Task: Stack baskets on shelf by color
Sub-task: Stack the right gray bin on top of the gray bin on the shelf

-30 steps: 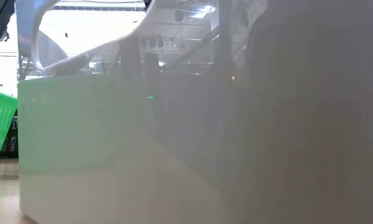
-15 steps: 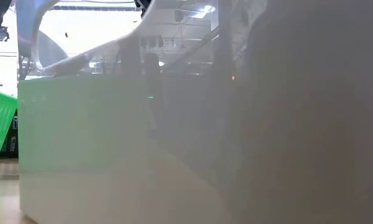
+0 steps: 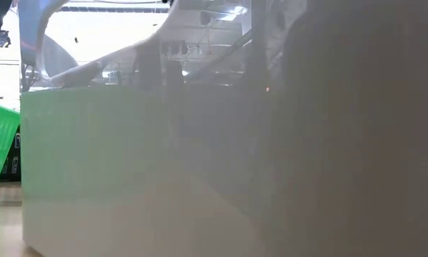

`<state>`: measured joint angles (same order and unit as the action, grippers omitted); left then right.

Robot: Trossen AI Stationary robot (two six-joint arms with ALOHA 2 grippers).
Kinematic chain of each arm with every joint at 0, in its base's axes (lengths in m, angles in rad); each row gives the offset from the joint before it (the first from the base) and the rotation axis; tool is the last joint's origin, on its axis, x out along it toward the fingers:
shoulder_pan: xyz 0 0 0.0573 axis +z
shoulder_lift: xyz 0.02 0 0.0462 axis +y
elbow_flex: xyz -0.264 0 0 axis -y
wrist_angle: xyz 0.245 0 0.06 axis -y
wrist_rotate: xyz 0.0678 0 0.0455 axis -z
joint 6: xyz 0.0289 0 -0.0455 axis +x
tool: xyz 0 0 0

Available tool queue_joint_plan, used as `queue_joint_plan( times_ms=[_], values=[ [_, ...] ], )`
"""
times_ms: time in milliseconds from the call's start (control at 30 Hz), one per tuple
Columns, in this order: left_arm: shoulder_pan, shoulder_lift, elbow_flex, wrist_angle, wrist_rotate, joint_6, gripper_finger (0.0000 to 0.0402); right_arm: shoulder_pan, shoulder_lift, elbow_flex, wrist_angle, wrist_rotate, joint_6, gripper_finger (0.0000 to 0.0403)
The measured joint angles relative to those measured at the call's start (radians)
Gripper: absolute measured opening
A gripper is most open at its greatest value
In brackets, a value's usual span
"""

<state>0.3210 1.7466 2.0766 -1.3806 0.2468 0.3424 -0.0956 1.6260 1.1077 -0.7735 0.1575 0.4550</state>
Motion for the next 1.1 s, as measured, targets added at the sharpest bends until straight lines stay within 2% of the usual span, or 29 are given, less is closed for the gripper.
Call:
queue_joint_plan(
  times_ms=[133, 300, 433, 533, 667, 833, 1033, 1100],
  values=[
    [-0.046, 0.003, 0.000, 0.006, -0.004, 0.077, 0.0165, -0.009, 0.043, 0.051, 0.033, 0.000, -0.067, 0.0055],
    [-0.085, 0.005, -0.009, 0.003, -0.022, 0.103, 0.0165, -0.055, 0.042, 0.123, 0.029, 0.003, -0.083, 0.0141],
    [-0.099, 0.005, -0.036, -0.022, 0.002, 0.102, 0.0165, -0.086, -0.031, 0.174, -0.021, 0.002, -0.086, 0.0213],
    [-0.115, 0.005, -0.089, -0.013, 0.051, 0.105, 0.0165, -0.080, -0.129, 0.197, -0.079, 0.002, -0.056, 0.0249],
    [-0.150, 0.005, -0.187, 0.054, 0.090, 0.126, 0.0165, -0.028, -0.274, 0.199, -0.132, 0.002, 0.036, 0.0263],
    [-0.200, 0.006, -0.317, 0.160, 0.089, 0.143, 0.0165, 0.081, -0.400, 0.199, -0.152, 0.013, 0.186, 0.0264],
    [-0.280, 0.006, -0.449, 0.346, 0.081, 0.162, 0.0165, 0.236, -0.450, 0.199, -0.155, 0.116, 0.320, 0.0264],
    [-0.320, 0.007, -0.481, 0.425, 0.044, 0.146, 0.0165, 0.285, -0.449, 0.199, -0.162, 0.131, 0.330, 0.0264]
  ],
)
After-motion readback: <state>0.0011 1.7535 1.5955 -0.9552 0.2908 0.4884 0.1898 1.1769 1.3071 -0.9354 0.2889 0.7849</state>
